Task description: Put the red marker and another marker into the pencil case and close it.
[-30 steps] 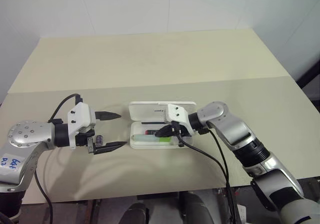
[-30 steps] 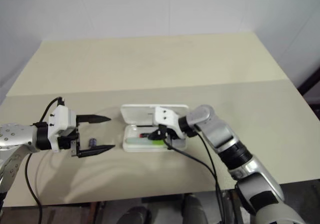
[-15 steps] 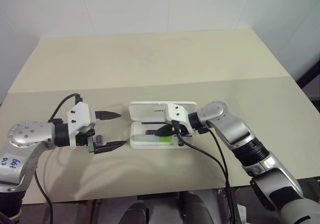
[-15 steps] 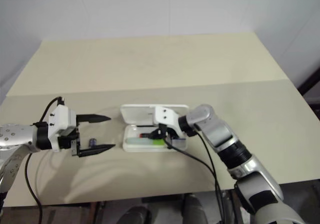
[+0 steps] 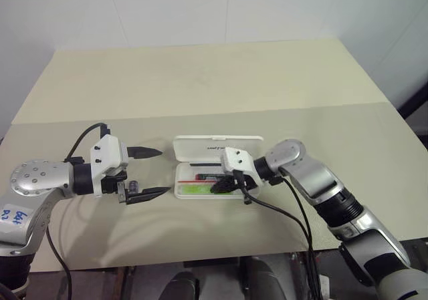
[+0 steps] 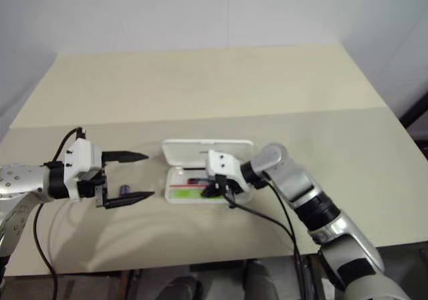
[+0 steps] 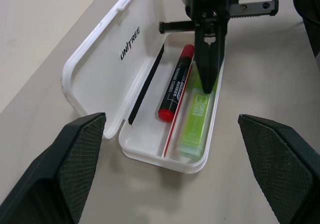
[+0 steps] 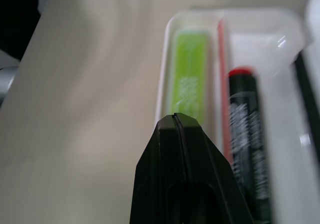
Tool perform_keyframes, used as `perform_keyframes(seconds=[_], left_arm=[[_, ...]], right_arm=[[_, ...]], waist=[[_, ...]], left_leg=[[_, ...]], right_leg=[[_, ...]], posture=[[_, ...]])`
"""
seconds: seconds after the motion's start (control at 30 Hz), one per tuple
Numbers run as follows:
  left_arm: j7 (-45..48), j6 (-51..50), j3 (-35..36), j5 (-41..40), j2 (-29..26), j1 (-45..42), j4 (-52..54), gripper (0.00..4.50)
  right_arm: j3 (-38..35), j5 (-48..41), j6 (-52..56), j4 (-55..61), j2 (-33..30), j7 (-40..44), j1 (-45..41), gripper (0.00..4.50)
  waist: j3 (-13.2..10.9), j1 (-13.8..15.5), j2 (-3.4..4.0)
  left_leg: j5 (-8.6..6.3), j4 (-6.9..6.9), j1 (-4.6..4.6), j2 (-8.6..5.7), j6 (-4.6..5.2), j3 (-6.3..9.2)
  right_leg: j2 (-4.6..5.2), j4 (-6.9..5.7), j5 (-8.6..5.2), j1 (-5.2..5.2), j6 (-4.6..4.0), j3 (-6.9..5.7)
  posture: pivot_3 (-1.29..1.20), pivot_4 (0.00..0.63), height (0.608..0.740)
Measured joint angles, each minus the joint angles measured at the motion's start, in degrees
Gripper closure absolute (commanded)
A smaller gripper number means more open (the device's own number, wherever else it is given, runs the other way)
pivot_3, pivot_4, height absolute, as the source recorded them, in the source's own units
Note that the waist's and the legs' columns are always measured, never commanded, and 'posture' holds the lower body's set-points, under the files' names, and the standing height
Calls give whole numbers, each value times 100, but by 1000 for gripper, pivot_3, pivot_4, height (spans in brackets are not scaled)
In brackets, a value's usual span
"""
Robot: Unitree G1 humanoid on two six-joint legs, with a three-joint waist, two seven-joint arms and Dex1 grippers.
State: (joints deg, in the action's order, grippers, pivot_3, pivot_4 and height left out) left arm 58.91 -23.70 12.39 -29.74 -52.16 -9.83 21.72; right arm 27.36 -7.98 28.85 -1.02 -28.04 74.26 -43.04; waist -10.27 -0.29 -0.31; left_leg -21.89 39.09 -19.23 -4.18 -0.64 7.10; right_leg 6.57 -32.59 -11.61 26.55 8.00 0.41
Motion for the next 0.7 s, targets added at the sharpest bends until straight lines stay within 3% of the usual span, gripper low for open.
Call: perform_keyframes(seconds=[0.4, 0.7], left_arm=[[-21, -1, -7, 0, 29, -5, 1, 0], [-9, 2, -8, 1, 29, 0, -4, 0]], right_arm=[[-91, -181, 177, 135, -5, 38, 35, 4492], [-538, -1018, 715, 793, -821, 739, -25, 4492]], waist=[[0, 1, 0], [0, 18, -1]], left_leg=[[0, 0, 0, 0, 0, 1], [-4, 0, -3, 0, 3, 2]], right_leg=[[0, 0, 0, 0, 0, 0], [1, 6, 0, 1, 0, -3]], posture=[[0, 150, 740], [0, 150, 740]])
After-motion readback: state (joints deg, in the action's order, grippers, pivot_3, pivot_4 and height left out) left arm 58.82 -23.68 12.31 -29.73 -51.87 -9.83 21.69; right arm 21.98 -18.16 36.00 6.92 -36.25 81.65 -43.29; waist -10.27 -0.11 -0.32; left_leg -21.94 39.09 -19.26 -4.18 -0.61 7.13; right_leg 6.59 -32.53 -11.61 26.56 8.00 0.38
